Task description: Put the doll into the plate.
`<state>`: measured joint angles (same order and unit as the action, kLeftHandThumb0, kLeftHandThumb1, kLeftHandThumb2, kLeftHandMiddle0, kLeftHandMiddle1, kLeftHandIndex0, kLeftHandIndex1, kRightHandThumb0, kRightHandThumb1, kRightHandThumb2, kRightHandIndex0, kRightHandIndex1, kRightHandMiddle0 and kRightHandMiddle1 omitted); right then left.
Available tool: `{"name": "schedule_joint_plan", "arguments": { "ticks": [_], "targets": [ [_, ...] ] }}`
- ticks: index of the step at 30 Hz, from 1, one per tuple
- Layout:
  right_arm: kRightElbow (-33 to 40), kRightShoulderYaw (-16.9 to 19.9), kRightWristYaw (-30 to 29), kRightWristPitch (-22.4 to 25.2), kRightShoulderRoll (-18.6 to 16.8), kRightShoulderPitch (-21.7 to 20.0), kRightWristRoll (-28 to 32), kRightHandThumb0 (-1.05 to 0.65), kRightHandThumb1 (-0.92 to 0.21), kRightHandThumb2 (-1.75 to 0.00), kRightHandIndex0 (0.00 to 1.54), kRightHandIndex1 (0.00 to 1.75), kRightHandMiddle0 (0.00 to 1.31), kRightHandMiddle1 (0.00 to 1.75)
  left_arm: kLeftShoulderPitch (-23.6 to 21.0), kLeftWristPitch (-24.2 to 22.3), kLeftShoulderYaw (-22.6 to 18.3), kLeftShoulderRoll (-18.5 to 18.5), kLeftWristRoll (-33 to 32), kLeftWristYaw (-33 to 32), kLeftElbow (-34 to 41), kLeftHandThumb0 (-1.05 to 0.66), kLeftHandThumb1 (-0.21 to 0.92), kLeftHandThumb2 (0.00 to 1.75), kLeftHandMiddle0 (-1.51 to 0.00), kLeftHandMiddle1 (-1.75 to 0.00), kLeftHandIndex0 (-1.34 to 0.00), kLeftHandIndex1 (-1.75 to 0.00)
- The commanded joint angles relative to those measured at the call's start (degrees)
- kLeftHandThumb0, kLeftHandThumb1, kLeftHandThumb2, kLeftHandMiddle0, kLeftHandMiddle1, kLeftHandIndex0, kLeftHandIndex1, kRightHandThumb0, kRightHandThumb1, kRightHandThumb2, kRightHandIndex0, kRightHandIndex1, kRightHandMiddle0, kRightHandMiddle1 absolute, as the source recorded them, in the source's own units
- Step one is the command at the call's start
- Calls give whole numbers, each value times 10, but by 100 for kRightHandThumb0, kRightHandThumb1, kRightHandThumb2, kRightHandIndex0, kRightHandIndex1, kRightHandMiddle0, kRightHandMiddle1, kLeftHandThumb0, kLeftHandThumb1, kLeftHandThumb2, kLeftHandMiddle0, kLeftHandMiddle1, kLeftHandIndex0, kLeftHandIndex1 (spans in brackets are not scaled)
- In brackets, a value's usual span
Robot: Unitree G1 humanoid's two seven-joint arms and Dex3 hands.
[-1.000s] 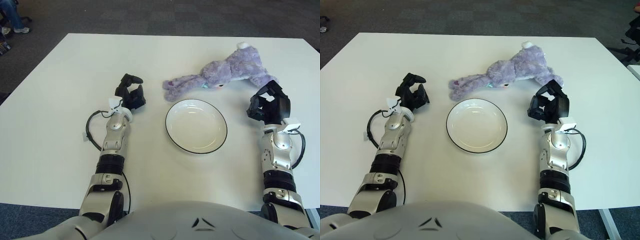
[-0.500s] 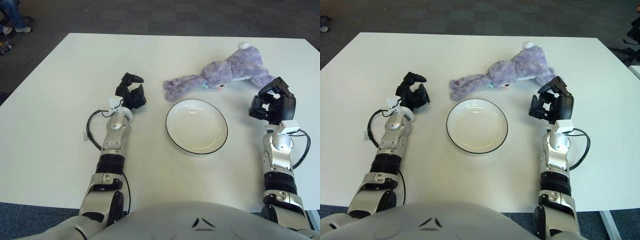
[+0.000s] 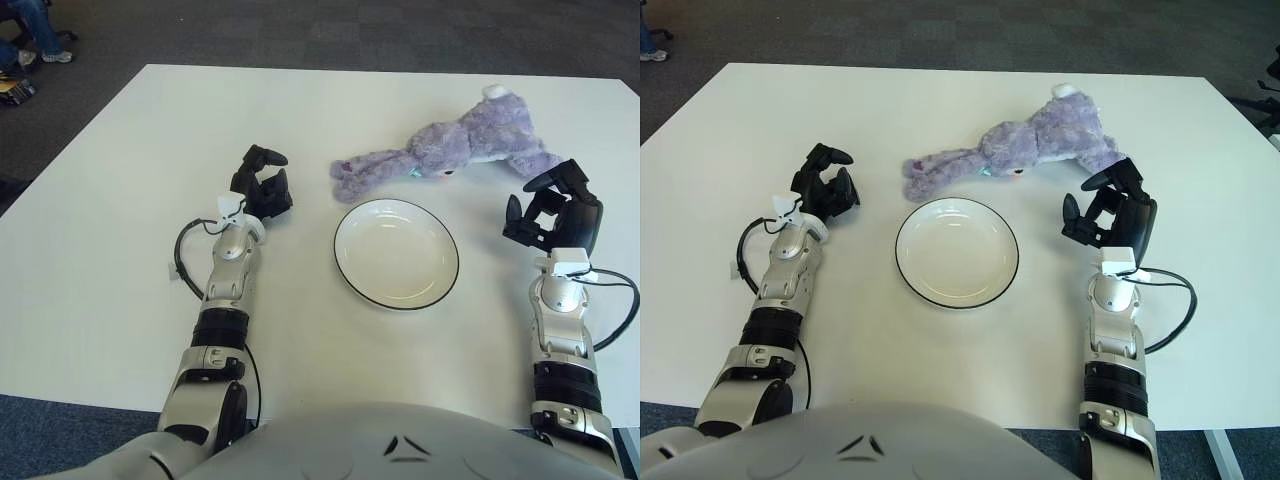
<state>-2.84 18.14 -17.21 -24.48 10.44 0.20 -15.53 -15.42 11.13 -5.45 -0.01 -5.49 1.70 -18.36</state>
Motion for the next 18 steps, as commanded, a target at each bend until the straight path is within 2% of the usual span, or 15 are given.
{"name": "schedule_joint_plan", "arguments": {
  "ticks": [1, 9, 14, 18],
  "targets": [
    [37, 3, -9, 31, -1, 20, -17, -43, -48, -111, 98, 175, 48, 175, 17, 5, 1, -2, 0, 4, -11, -41, 53, 105, -108, -175, -45, -175],
    [123, 3, 0, 120, 18, 38, -76, -42, -53, -104, 95, 175, 45, 175, 16, 3, 3, -1, 3, 2, -12, -42, 52, 106, -109, -175, -45, -175],
    [140, 1, -1, 143, 32, 44, -110, -41, -57, -99, 99, 175, 41, 175, 14, 5, 4, 0, 3, 5, -15, -42, 52, 107, -109, -175, -46, -175],
    [147, 0, -2, 152, 41, 49, -124, -40, -61, -93, 91, 175, 39, 174, 13, 7, 4, 0, 2, 5, -19, -42, 51, 107, -109, -175, -46, -175]
  ]
}}
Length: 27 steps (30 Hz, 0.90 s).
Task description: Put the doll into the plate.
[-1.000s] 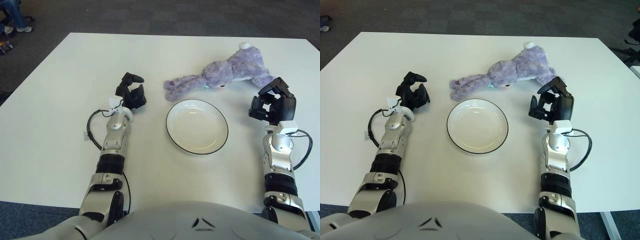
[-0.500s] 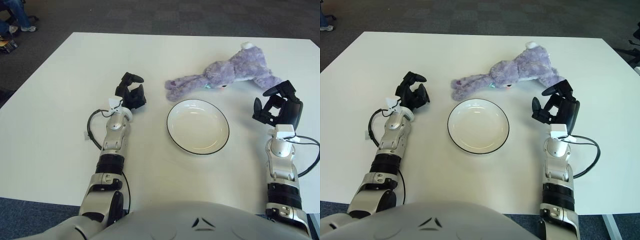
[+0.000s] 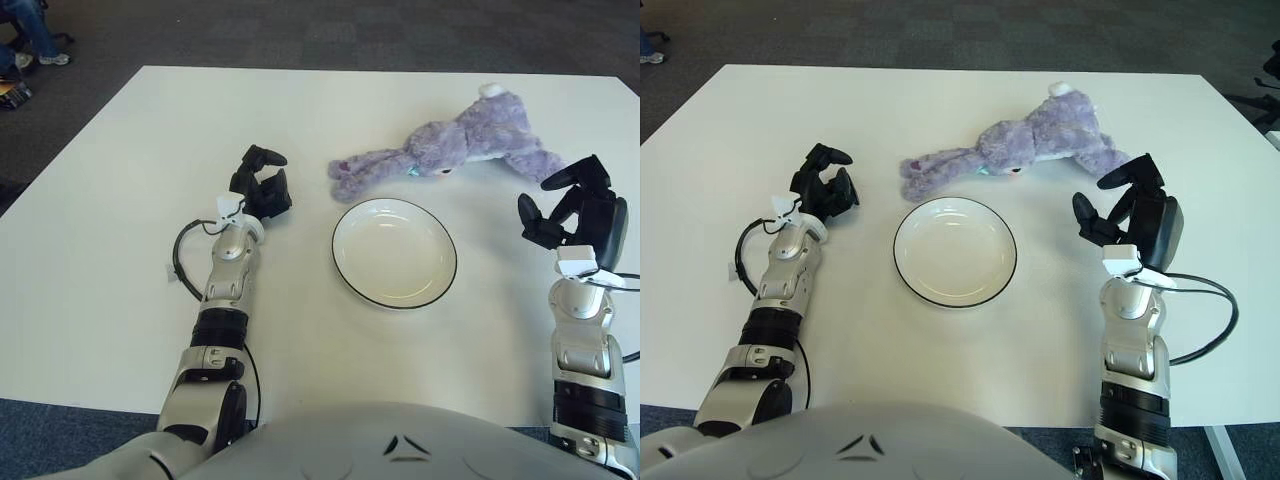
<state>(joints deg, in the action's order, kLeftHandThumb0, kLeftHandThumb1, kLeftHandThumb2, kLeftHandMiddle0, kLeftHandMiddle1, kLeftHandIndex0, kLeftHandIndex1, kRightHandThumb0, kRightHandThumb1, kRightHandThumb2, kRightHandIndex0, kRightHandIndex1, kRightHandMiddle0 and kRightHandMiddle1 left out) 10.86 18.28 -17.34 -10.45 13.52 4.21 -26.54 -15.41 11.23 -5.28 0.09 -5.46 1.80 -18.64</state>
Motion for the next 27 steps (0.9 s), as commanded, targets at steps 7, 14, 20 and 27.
{"name": "schedule_joint_plan", "arguments": {
  "ticks": [7, 14, 20, 27],
  "targets": [
    [13, 0, -10, -2, 32, 19, -39, -57, -62, -69, 27, 175, 23, 154, 12, 0, 2, -5, 1, 2, -16, -42, 51, 107, -109, -175, -46, -175],
    [12, -1, -24, -24, 68, 26, -78, -64, -48, -76, 2, 145, 3, 125, 12, -4, 3, -7, 3, 0, -16, -42, 52, 107, -109, -175, -46, -175],
    [11, -4, -19, -35, 89, 30, -86, -58, -37, -86, 0, 120, 0, 111, 11, -3, 4, -7, 4, 0, -17, -42, 52, 106, -109, -175, -45, -175],
    [6, 1, -6, -46, 126, 29, -93, -46, -24, -96, 0, 89, 0, 94, 7, 10, 5, -9, 4, 1, -30, -42, 53, 105, -109, -175, -45, -175]
  ]
}}
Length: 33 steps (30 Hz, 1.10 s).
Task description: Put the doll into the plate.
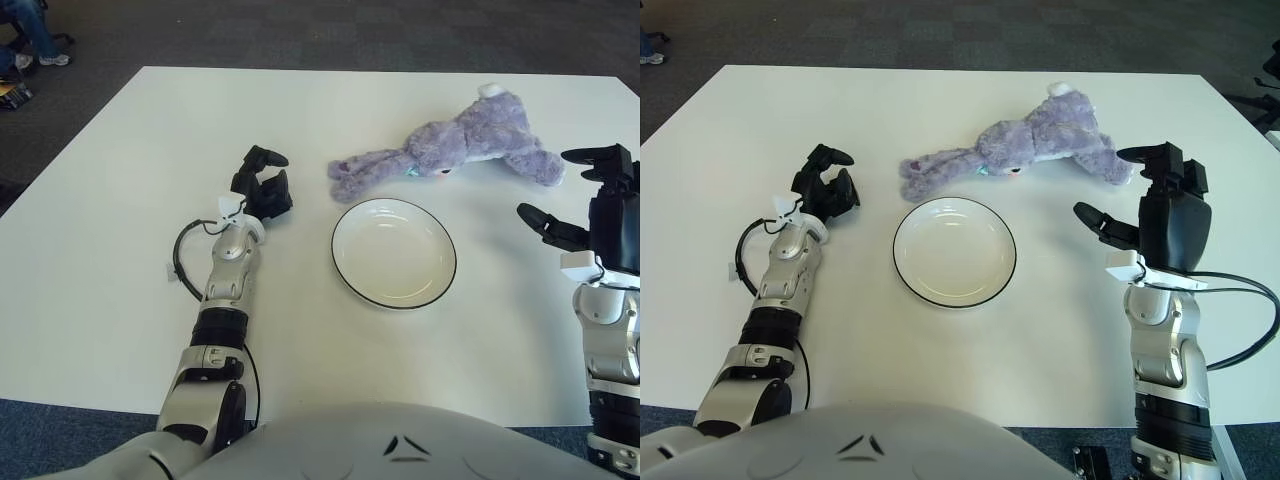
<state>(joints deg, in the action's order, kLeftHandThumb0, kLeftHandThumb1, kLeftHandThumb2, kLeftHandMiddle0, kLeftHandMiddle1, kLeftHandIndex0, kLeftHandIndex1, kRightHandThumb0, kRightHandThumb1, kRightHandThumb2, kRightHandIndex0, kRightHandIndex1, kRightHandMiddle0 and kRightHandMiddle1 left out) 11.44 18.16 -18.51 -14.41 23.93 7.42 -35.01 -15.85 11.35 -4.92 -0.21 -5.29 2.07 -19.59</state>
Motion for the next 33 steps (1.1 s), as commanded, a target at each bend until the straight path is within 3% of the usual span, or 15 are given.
{"name": "schedule_joint_plan", "arguments": {
  "ticks": [1, 12, 20, 28, 33],
  "targets": [
    [0, 2, 7, -6, 26, -5, -10, -44, -23, -98, 0, 83, 0, 92, 11, 10, 1, -6, 2, -2, -21, -42, 53, 105, -109, -175, -45, -175],
    [11, -1, 19, 4, 59, -22, -35, -40, -17, -101, 0, 58, 0, 84, 9, 21, 2, -10, 1, 0, -27, -41, 53, 105, -110, -175, -44, -175],
    [42, -3, 61, 22, 87, -45, -41, -35, -16, -103, 0, 45, 0, 78, 9, 20, 5, -10, 10, -8, -30, -41, 55, 103, -110, -175, -43, -175],
    [40, -16, 107, 40, 107, -63, -41, -36, -16, -103, 0, 35, 0, 69, 9, 22, 7, -11, 15, -11, -31, -41, 56, 102, -111, -175, -43, -175],
    [23, -27, 140, 57, 127, -88, -44, -45, -22, -98, 0, 23, 0, 61, 10, 25, 9, -11, 19, -14, -32, -41, 57, 100, -112, -175, -42, -175]
  ]
}}
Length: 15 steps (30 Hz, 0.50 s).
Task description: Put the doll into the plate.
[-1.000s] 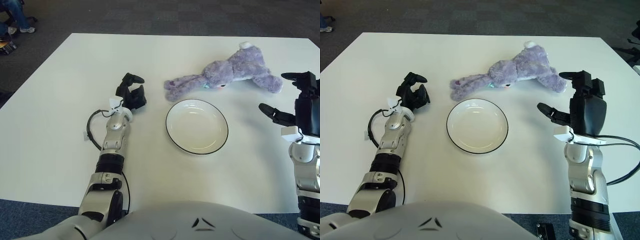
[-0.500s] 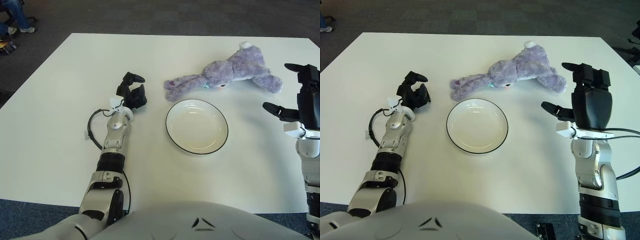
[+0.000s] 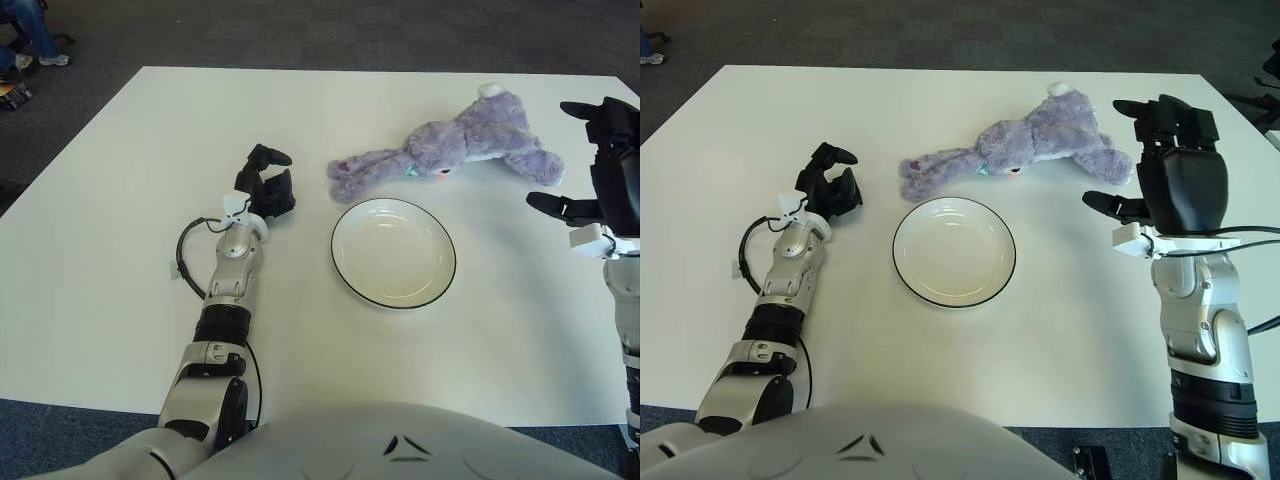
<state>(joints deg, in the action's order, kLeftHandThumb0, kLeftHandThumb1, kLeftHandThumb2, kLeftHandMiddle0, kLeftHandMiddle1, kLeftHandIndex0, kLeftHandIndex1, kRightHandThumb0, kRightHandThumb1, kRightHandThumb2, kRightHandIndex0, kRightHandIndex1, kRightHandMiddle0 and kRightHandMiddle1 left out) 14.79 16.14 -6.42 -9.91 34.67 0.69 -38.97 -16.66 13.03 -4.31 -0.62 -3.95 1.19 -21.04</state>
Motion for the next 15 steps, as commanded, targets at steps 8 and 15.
{"name": "schedule_joint_plan", "arguments": {
  "ticks": [8, 15],
  "targets": [
    [-28, -33, 62, 39, 42, -53, -14, -61, -36, -85, 0, 6, 0, 48, 20, 10, 7, -6, 9, -5, -16, -40, 59, 98, -113, -175, -40, -175],
    [-38, -56, 90, 61, 56, -84, -24, -72, -46, -73, 0, 0, 0, 50, 21, 15, 9, -5, 11, -4, -19, -40, 60, 97, -114, -175, -40, -175]
  ]
}}
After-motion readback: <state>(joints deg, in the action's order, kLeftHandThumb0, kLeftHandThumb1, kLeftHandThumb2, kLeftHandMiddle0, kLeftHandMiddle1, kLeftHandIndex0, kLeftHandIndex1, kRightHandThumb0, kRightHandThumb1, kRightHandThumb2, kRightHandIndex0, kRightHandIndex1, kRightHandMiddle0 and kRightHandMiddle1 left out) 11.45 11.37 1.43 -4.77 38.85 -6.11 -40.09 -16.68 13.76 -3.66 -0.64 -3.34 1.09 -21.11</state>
